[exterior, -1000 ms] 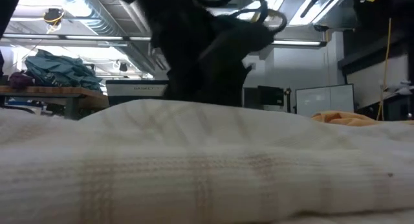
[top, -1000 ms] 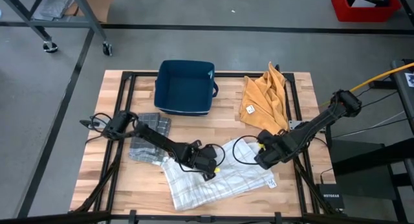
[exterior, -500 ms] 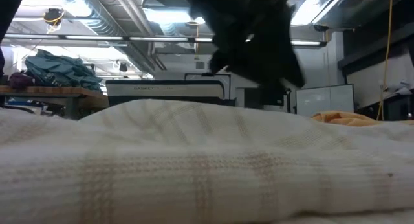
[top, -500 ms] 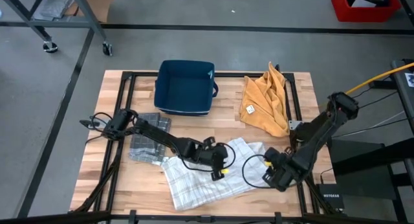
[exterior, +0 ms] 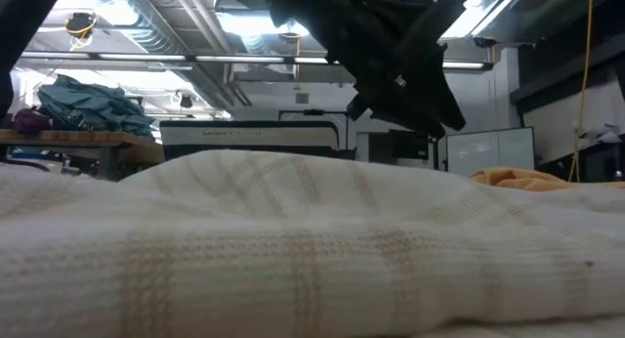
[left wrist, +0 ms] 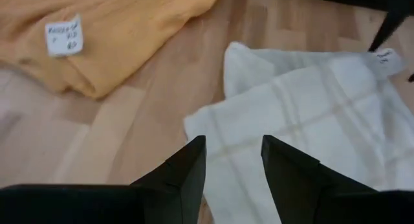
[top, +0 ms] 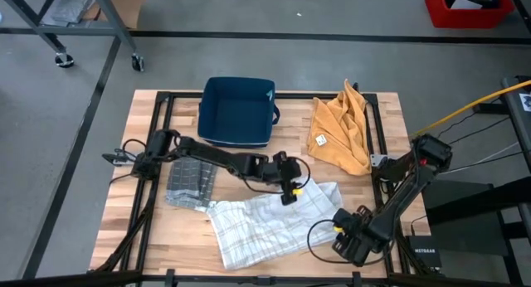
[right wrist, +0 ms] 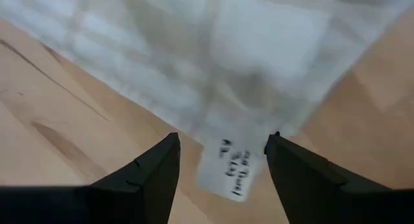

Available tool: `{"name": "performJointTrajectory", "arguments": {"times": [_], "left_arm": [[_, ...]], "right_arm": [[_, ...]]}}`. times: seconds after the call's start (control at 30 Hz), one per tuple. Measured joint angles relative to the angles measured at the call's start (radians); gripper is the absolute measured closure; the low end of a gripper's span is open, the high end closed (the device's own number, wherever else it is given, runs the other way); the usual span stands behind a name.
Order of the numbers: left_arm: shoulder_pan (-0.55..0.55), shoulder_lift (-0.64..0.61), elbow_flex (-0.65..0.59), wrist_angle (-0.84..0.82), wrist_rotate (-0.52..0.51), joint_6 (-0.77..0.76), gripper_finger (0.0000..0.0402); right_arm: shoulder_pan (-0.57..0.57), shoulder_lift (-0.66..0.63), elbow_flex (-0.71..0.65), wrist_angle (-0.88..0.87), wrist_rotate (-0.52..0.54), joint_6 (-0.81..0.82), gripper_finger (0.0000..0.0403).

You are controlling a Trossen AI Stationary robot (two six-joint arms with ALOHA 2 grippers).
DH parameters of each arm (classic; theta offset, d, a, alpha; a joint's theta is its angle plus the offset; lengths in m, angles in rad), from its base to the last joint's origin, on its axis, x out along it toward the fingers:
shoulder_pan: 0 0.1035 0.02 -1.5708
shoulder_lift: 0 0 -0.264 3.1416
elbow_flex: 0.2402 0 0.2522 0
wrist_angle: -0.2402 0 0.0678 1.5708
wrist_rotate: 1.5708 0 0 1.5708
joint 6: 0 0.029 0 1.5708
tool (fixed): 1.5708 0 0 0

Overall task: Fold towel
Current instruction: Fold the white patterned towel

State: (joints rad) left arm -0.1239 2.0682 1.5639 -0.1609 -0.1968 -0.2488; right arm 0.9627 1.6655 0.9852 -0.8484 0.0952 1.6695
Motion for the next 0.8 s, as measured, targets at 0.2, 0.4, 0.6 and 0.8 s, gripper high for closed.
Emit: {"name": "performJointTrajectory", "arguments": {"times": [0.2, 0.4, 0.6, 0.8], "left_arm": [[0.057, 0.029, 0.000, 0.082, 0.154, 0.057, 0.0259], [0.079, 0.070, 0.000, 0.165, 0.228, 0.068, 0.0259], [0.079, 0.109, -0.001, 0.170, 0.241, 0.065, 0.0259], [0.079, 0.093, 0.000, 0.179, 0.242, -0.013, 0.0259]], "right_arm": [[-0.001, 0.082, 0.001, 0.030, -0.026, 0.001, 0.0173], [-0.001, 0.126, 0.005, 0.081, -0.095, 0.043, 0.0173], [0.000, 0.131, 0.029, 0.096, -0.106, 0.080, 0.0173], [0.000, 0.131, 0.032, 0.092, -0.081, 0.079, 0.0173]]}}
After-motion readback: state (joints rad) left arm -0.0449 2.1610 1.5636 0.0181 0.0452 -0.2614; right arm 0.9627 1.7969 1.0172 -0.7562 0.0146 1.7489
